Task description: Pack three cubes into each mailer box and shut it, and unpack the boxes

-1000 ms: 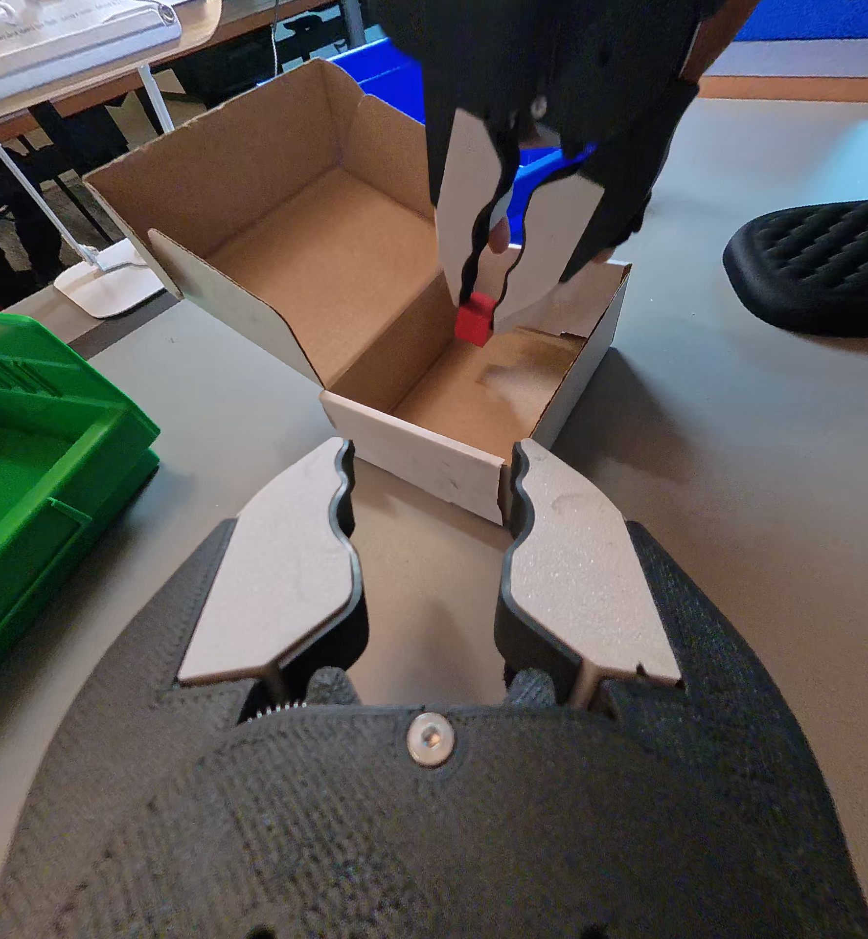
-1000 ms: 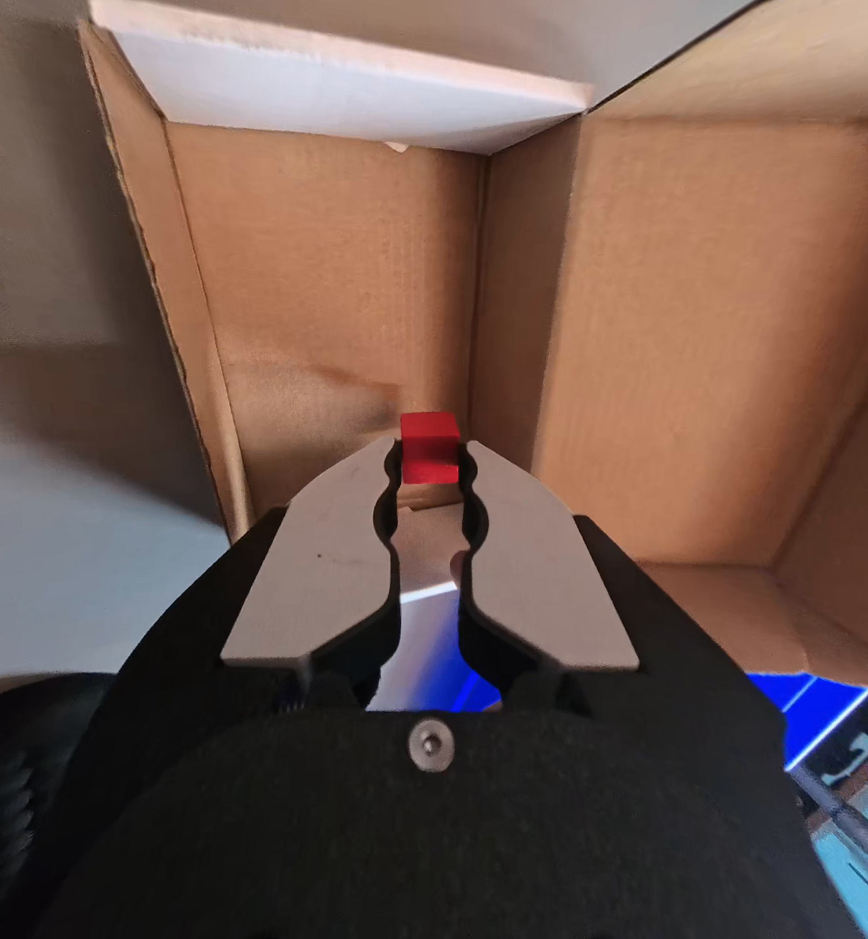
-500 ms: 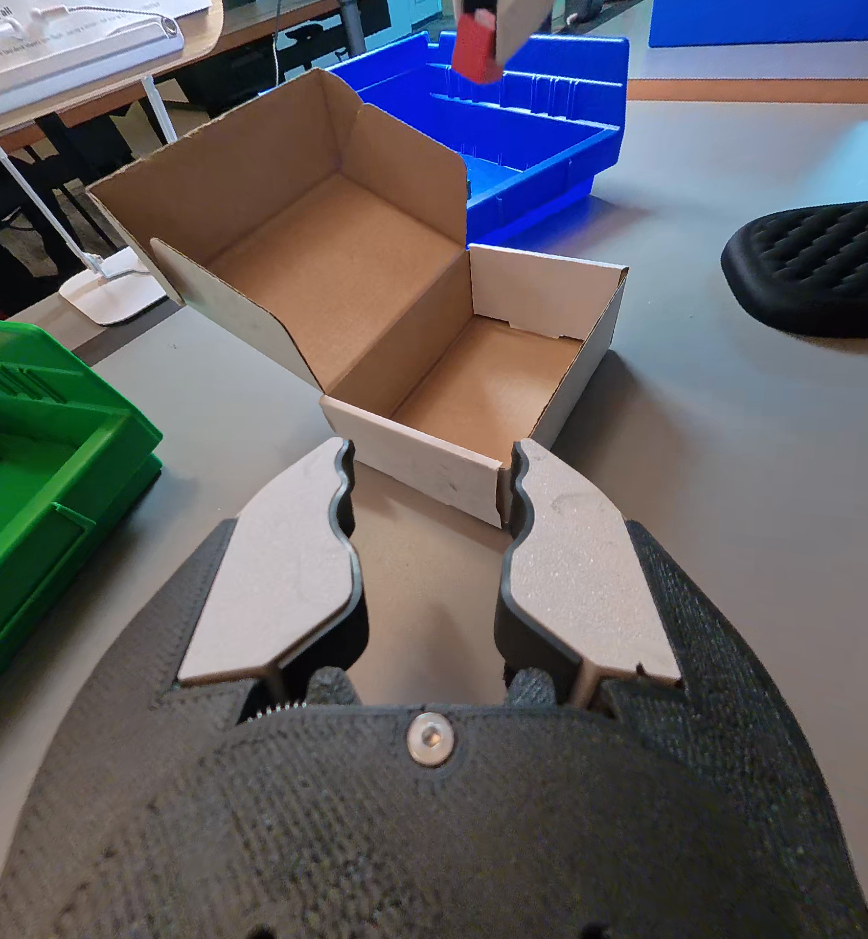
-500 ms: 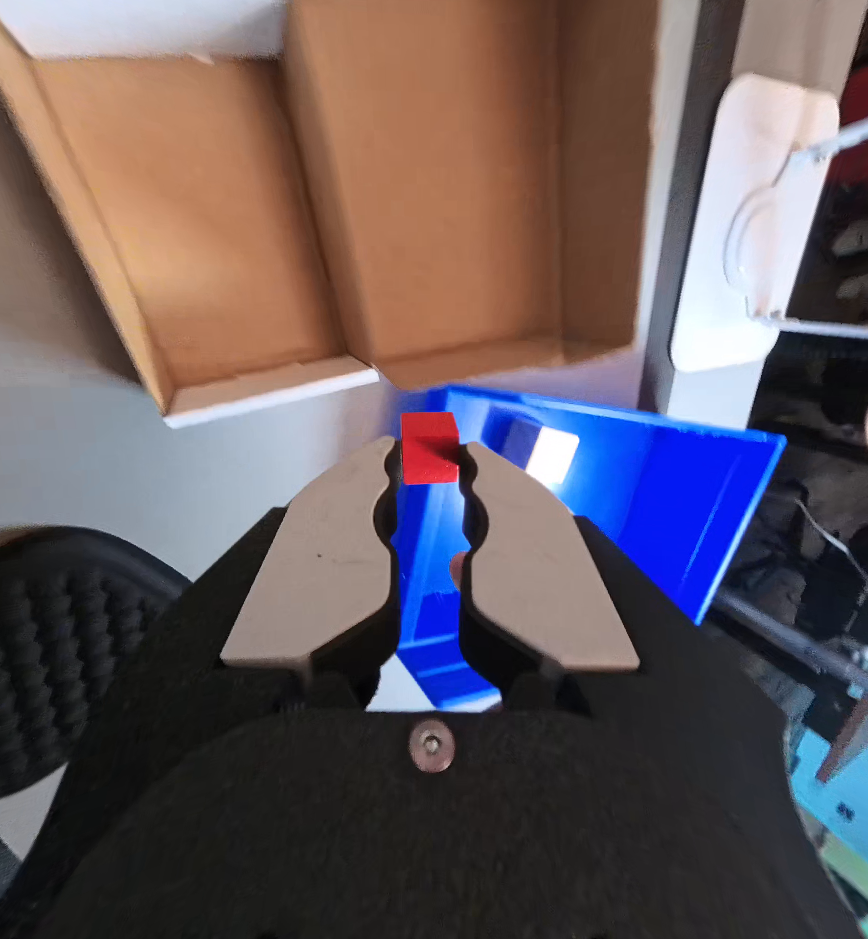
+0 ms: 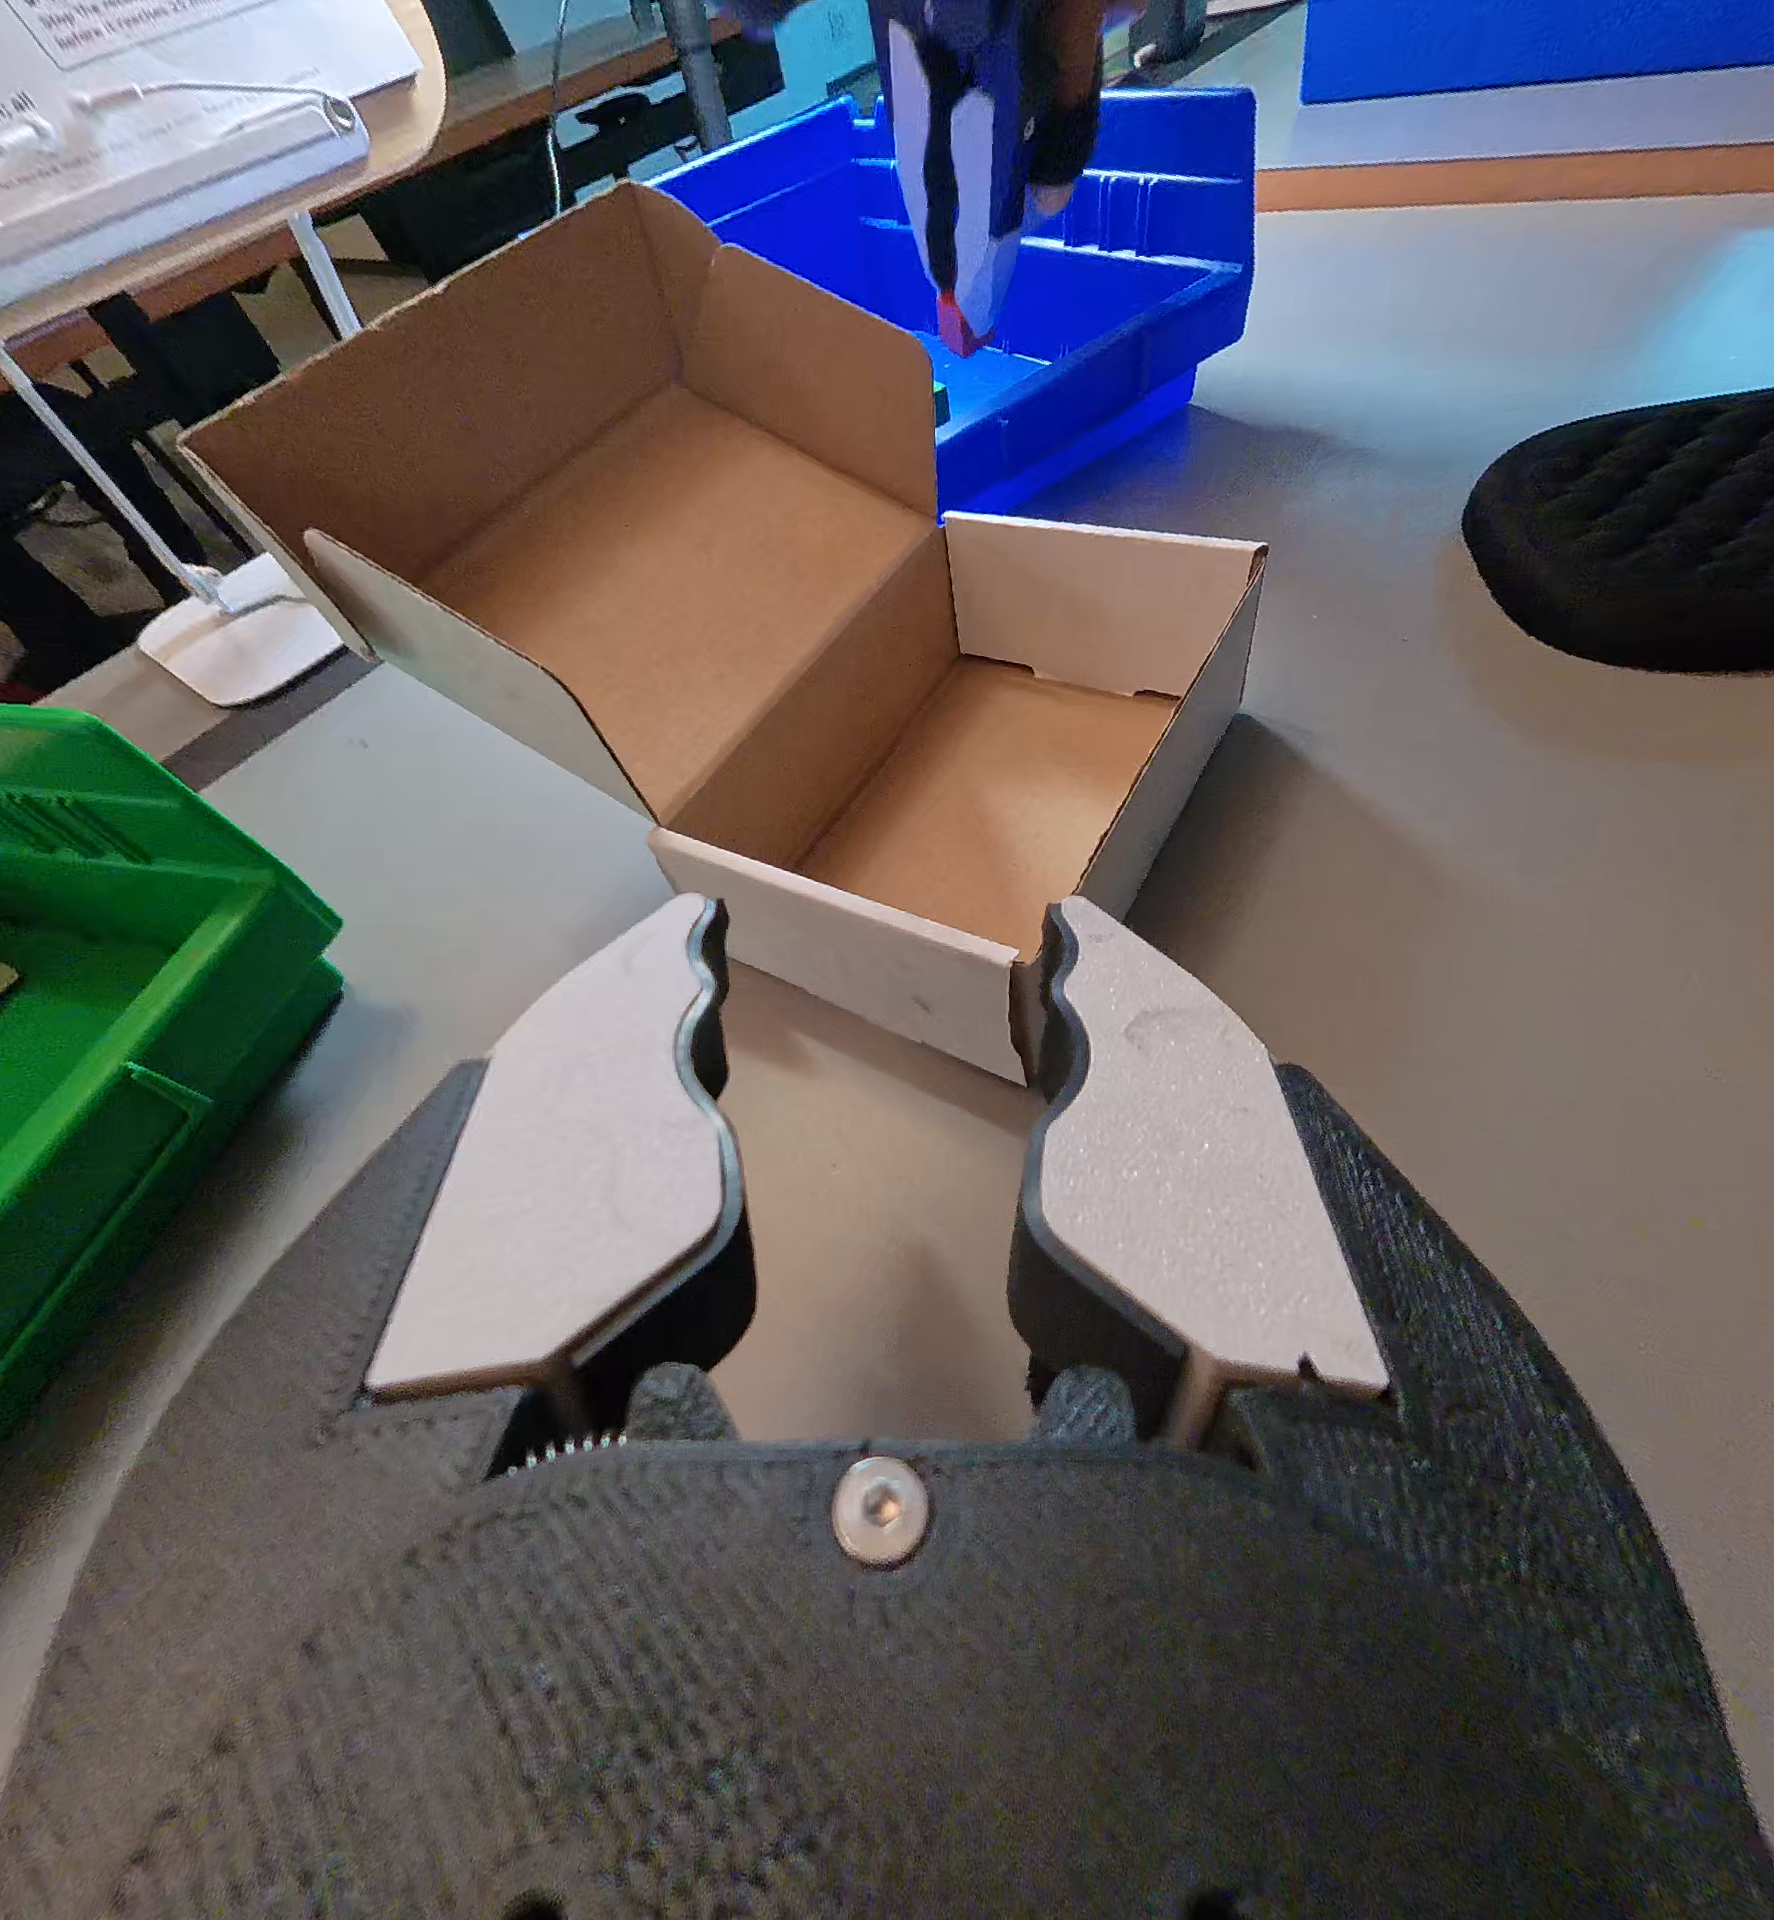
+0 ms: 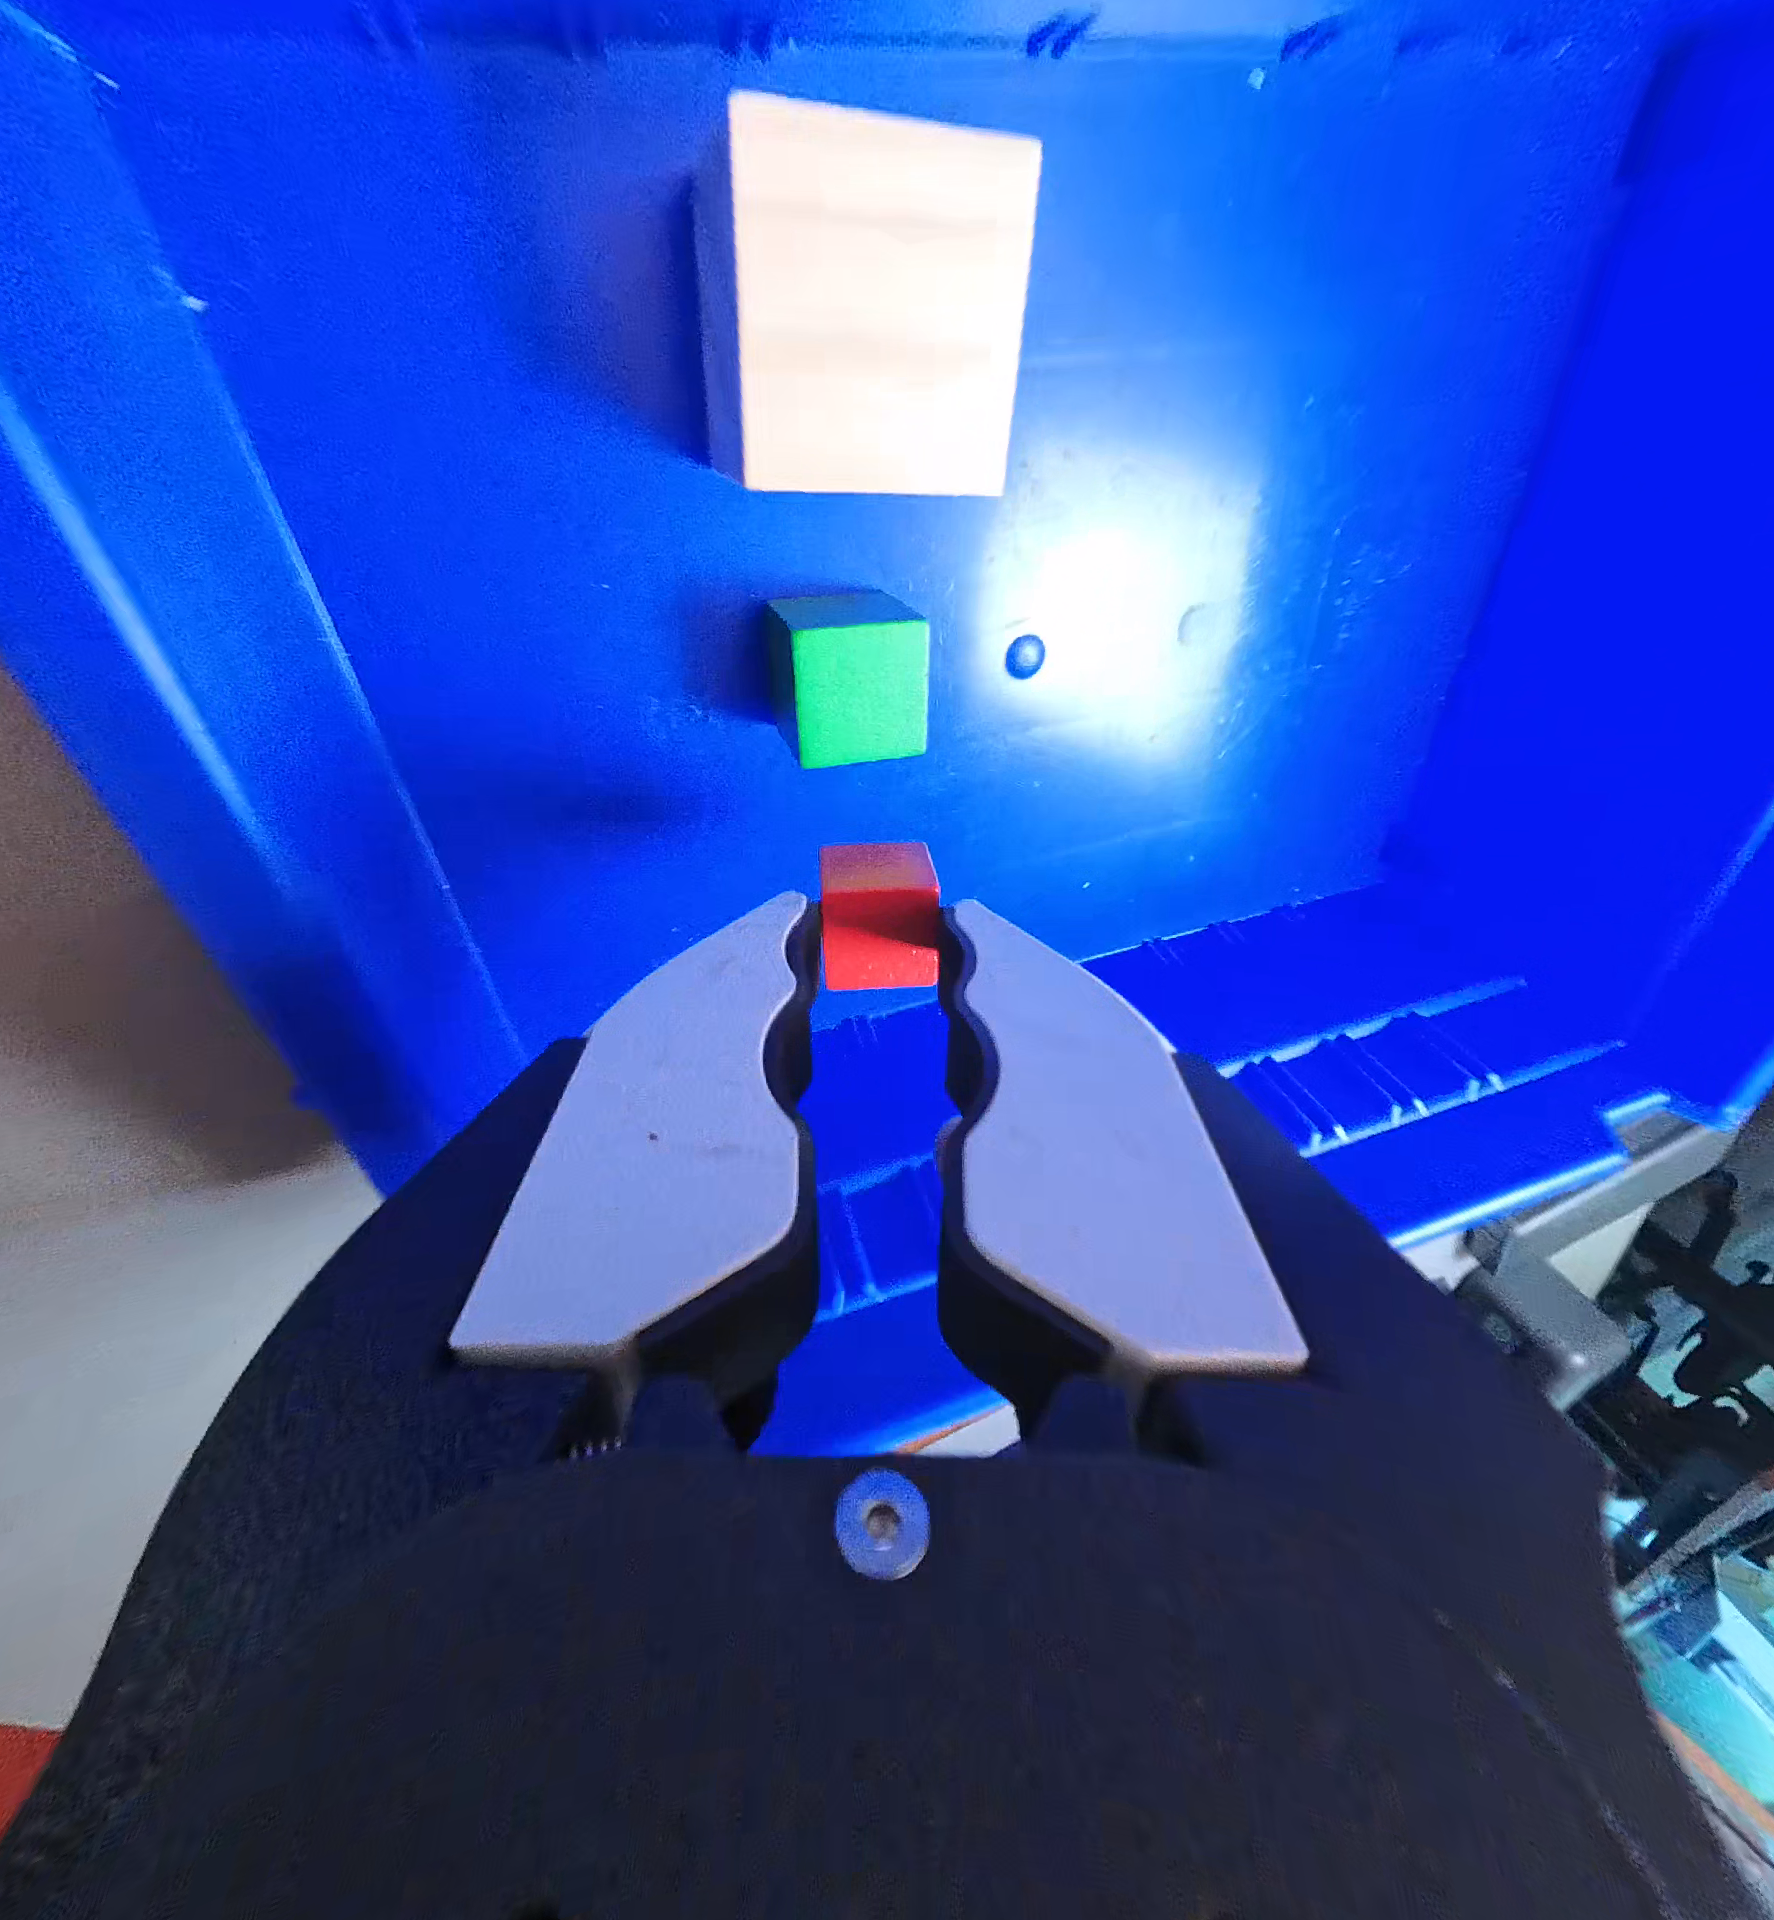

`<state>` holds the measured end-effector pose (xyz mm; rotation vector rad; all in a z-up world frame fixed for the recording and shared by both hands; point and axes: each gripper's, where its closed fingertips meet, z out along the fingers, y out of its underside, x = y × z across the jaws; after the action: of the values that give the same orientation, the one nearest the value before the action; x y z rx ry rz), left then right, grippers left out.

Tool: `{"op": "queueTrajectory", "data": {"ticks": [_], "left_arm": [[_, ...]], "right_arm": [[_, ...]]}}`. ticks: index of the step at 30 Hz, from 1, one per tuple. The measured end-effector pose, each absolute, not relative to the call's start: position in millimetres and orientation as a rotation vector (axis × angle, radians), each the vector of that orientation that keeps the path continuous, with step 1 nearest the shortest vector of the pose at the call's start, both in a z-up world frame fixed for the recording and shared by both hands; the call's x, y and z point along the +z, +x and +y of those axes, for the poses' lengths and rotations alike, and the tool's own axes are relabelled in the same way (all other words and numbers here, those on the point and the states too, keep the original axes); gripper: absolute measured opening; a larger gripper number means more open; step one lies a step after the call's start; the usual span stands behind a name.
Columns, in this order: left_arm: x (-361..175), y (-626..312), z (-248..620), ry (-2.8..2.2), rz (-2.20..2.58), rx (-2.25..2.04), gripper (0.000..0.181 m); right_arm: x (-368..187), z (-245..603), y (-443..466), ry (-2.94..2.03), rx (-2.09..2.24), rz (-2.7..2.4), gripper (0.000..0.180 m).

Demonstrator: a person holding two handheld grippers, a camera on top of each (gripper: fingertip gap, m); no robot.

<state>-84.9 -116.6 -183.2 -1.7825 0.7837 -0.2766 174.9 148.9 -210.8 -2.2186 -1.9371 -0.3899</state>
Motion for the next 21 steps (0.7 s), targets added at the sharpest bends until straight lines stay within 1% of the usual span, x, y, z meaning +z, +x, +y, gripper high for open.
{"op": "queueTrajectory", "data": {"ticks": [7, 17, 21], "left_arm": [[-184, -84, -117, -1.773, 0.807, -0.260, 0.057], [-183, -85, -117, -1.773, 0.794, -0.266, 0.057], [-184, -85, -116, -1.777, 0.792, -0.269, 0.057]], "right_arm": [[-236, 158, 182, -2.297, -0.404, -1.968, 0.021], [-246, 159, 187, -2.321, -0.427, -1.984, 0.021], [-246, 160, 188, -2.301, -0.442, -1.973, 0.024]]}}
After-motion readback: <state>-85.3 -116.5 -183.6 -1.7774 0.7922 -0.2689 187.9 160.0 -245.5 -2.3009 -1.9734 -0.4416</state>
